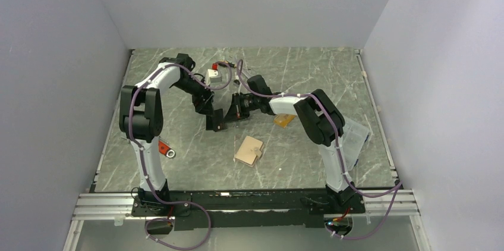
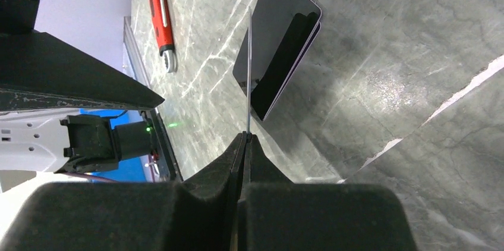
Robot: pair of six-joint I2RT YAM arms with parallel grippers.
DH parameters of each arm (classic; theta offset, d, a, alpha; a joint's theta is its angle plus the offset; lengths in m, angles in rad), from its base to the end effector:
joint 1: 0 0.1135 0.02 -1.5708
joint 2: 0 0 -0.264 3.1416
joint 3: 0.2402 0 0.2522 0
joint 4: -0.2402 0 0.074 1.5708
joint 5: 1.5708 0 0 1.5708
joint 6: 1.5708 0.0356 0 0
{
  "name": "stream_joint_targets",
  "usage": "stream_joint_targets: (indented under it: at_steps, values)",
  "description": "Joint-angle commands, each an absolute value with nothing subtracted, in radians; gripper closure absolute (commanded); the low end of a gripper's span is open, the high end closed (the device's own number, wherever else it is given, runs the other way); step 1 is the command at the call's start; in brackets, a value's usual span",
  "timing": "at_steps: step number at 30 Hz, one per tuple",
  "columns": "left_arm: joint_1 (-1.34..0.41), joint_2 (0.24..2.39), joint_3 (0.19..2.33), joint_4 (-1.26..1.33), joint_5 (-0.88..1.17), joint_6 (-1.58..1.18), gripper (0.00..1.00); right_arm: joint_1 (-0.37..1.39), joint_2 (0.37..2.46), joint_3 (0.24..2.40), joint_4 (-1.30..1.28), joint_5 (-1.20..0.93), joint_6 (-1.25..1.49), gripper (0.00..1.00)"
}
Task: Put the credit cards into the card holder
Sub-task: Pick up the credit card from the center of the board.
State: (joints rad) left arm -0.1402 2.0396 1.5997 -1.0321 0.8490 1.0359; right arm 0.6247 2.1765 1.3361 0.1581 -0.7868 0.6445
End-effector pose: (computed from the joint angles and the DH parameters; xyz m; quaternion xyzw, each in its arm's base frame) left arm 0.3885 -0.0818 0.2019 0.5218 0.7460 -0.3513 0.2187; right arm 0.3546 0.2868 0.1256 -0.1565 0.8356 0.5141 0.1145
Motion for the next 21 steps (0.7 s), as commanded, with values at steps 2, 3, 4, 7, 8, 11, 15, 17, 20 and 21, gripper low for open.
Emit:
stream_joint_targets:
  at_steps: [2, 3, 4, 7, 8, 11, 15, 17, 20, 21]
  values:
    - [-0.141, 2.058, 1.657, -1.073, 0.896, 1.099, 0.01, 0.639, 2.124, 1.367, 0.156, -0.770, 0.593, 1.00]
    - [-0.141, 2.065, 1.663, -1.072, 0.890, 1.101, 0.01, 0.641, 2.124, 1.369, 0.153, -0.770, 0.588, 1.00]
    - [-0.141, 2.070, 1.667, -1.071, 0.887, 1.103, 0.01, 0.641, 2.124, 1.371, 0.150, -0.769, 0.586, 1.00]
    - [-0.143, 2.081, 1.677, -1.070, 0.881, 1.119, 0.01, 0.644, 2.126, 1.374, 0.147, -0.767, 0.582, 1.00]
    - [-0.143, 2.087, 1.683, -1.075, 0.879, 1.126, 0.01, 0.645, 2.125, 1.378, 0.144, -0.766, 0.579, 1.00]
    - [-0.143, 2.105, 1.711, -1.108, 0.876, 1.157, 0.01, 0.648, 2.123, 1.381, 0.142, -0.762, 0.576, 1.00]
    - [-0.147, 2.133, 1.739, -1.182, 0.868, 1.224, 0.01, 0.656, 2.116, 1.388, 0.137, -0.752, 0.564, 1.00]
    - [-0.150, 2.144, 1.753, -1.228, 0.866, 1.268, 0.01, 0.661, 2.113, 1.390, 0.135, -0.745, 0.558, 1.00]
    - [-0.156, 2.164, 1.775, -1.295, 0.857, 1.323, 0.01, 0.661, 2.104, 1.389, 0.144, -0.740, 0.555, 1.00]
    - [-0.160, 2.174, 1.783, -1.313, 0.850, 1.334, 0.01, 0.660, 2.100, 1.387, 0.146, -0.737, 0.554, 1.00]
